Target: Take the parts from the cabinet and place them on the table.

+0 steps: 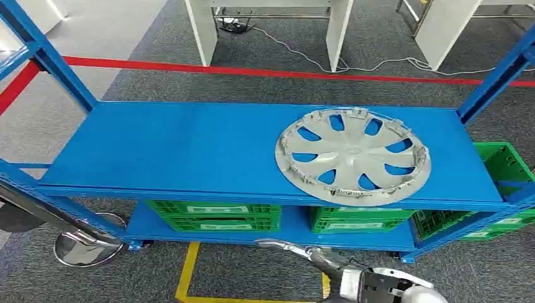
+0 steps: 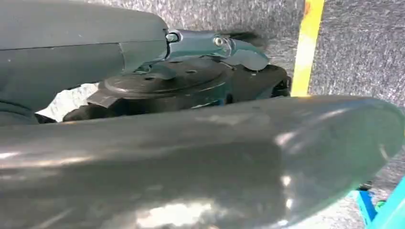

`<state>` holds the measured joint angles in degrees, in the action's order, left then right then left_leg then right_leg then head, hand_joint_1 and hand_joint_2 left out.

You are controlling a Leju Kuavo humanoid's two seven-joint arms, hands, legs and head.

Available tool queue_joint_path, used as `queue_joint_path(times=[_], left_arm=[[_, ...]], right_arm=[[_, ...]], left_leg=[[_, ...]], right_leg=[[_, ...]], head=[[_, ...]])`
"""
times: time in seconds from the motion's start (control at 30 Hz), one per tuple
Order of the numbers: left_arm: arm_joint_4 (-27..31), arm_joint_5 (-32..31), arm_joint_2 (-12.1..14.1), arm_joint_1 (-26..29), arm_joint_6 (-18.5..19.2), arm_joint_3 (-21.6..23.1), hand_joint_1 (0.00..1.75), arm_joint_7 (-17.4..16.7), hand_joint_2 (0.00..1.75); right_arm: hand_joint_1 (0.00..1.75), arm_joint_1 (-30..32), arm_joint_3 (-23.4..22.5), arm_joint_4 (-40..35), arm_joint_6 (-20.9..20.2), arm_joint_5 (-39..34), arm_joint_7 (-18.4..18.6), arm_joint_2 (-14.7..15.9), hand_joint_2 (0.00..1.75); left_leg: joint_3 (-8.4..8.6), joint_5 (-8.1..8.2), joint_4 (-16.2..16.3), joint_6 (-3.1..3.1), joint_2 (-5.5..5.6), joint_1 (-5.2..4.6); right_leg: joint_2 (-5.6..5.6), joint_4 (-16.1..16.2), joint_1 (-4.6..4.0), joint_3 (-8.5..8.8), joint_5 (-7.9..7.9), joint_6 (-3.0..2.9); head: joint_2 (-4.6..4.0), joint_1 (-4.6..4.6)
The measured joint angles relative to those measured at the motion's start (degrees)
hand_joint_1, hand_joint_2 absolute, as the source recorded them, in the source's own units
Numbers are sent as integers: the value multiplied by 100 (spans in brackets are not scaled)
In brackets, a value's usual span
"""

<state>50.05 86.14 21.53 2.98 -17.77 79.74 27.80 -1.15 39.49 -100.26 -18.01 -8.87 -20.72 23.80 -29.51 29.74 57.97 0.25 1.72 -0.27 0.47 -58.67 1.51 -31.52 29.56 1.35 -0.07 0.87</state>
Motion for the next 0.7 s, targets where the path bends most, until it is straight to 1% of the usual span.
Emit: queue_joint_path(times=[0.13,0.27,0.5,0.7], left_arm=[[57,-13,20,-92,-288,183,0,109,0],[85,-136,28,-189,-634,293,0,111,0],[107,-995,72,-365,-1208,417,0,-184,0],[111,-1966,94,-389,-1469,349,0,-534,0]], right_arm=[[0,-74,-37,-233,547,587,-20,0,175],[0,-91,-57,-420,1025,1117,9,0,175],[0,-98,-66,-697,1745,1990,116,0,175],[0,-100,-76,-811,2207,2594,195,0,175]], left_leg=[[1,0,0,0,0,0],[1,0,1,0,0,0],[1,0,1,0,0,0],[0,0,1,0,0,0]], right_leg=[[1,0,0,0,0,0],[1,0,0,1,-1,0],[1,0,0,1,-1,0],[1,0,0,1,-1,0]], head=[[0,0],[0,0],[0,0],[0,2]])
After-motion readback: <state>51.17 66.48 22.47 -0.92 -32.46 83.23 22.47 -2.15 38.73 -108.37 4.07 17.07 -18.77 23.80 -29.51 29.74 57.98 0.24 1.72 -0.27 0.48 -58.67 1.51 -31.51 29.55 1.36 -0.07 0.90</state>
